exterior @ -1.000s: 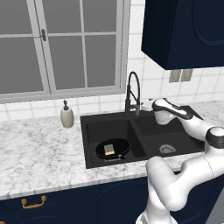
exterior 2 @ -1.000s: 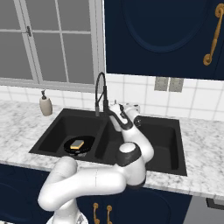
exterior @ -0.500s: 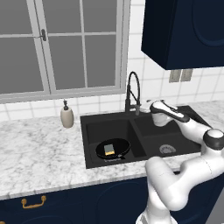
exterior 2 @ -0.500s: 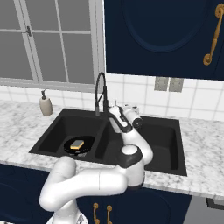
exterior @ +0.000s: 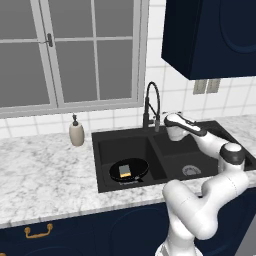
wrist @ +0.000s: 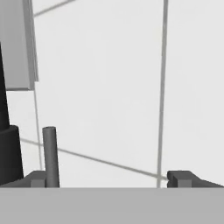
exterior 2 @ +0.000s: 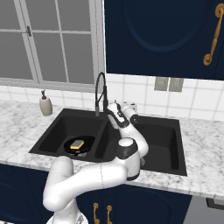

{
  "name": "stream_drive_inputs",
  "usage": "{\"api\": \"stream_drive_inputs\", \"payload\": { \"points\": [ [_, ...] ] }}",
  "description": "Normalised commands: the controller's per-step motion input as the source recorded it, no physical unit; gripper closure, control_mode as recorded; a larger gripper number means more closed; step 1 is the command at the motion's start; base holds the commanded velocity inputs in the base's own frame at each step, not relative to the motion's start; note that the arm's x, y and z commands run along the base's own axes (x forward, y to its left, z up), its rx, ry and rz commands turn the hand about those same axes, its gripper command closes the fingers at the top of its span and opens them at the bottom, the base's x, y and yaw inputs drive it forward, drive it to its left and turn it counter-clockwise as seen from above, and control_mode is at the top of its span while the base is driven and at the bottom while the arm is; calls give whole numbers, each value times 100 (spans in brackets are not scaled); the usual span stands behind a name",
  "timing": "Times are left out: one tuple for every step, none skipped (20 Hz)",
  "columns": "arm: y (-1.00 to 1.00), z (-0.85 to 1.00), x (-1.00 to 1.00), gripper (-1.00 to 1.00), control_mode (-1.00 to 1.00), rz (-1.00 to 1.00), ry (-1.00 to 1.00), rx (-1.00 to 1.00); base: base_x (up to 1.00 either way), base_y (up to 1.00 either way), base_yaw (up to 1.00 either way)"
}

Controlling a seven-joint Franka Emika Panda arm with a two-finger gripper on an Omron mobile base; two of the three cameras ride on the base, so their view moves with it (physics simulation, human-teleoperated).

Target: Pick the pan and sponge and place them into the sink. Then turn on the water.

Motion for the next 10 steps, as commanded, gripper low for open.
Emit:
{"api": "stream_drive_inputs", "payload": {
  "points": [
    [-18, -4, 24, -100, -100, 0, 0, 0, 0, 0, 0],
    [-14, -2, 20, -100, -100, 0, 0, 0, 0, 0, 0],
    [-9, 0, 9, -100, -100, 0, 0, 0, 0, 0, 0],
    [-8, 0, 0, -100, -100, 3, 0, 0, 0, 0, 0],
    [-10, 0, 0, -100, -100, 5, 0, 0, 0, 0, 0],
    [-11, 0, 0, -100, -100, 6, 0, 0, 0, 0, 0],
    [-6, 0, 0, -100, -100, 6, 0, 0, 0, 0, 0],
    [-3, 0, 4, -100, -100, 6, 0, 0, 0, 0, 0],
    [0, 0, 9, -100, -100, 6, 0, 0, 0, 0, 0],
    [-1, -1, 17, -100, -100, 7, 0, 0, 0, 0, 0]
  ]
}}
